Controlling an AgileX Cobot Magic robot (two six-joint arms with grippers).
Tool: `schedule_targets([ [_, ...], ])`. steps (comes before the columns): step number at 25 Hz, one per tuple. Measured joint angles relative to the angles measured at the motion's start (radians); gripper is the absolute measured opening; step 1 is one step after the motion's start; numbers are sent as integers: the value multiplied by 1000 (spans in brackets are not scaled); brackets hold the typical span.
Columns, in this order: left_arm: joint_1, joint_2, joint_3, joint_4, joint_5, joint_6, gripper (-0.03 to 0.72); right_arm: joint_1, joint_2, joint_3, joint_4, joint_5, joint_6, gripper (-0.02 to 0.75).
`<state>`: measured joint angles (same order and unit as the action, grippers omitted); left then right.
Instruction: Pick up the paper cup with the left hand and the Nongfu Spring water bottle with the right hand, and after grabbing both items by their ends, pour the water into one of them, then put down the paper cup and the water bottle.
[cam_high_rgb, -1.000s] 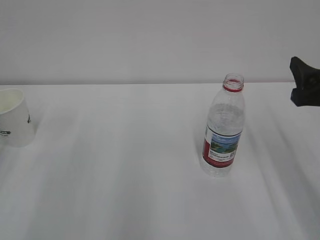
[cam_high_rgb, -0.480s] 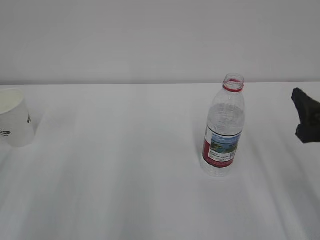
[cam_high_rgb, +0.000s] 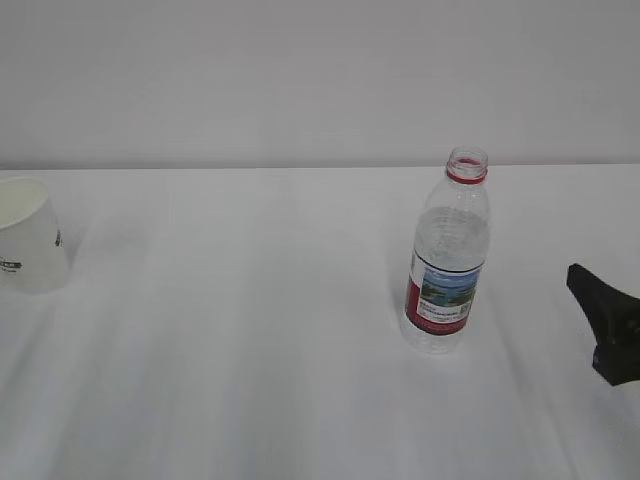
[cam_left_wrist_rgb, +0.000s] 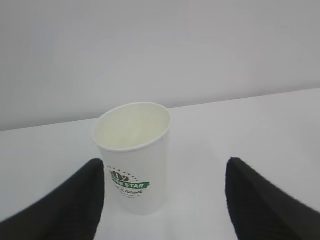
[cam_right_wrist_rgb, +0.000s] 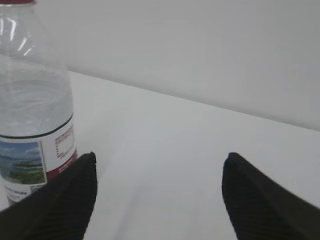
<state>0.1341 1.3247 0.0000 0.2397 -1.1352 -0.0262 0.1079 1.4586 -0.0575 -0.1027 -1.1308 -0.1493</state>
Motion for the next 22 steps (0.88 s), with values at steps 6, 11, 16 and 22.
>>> schedule_targets([
  [6, 0, 0, 0, 27, 2, -8, 522, 0, 0, 23, -84, -2, 8, 588],
  [11, 0, -2, 0, 27, 54, -46, 516, 0, 8, 36, -133, -5, 21, 588],
  [16, 0, 0, 0, 29, 54, -94, 515, 0, 8, 38, -158, -7, 26, 588],
  [22, 0, 3, 0, 76, 61, -102, 515, 0, 40, 39, -195, -7, 29, 589],
])
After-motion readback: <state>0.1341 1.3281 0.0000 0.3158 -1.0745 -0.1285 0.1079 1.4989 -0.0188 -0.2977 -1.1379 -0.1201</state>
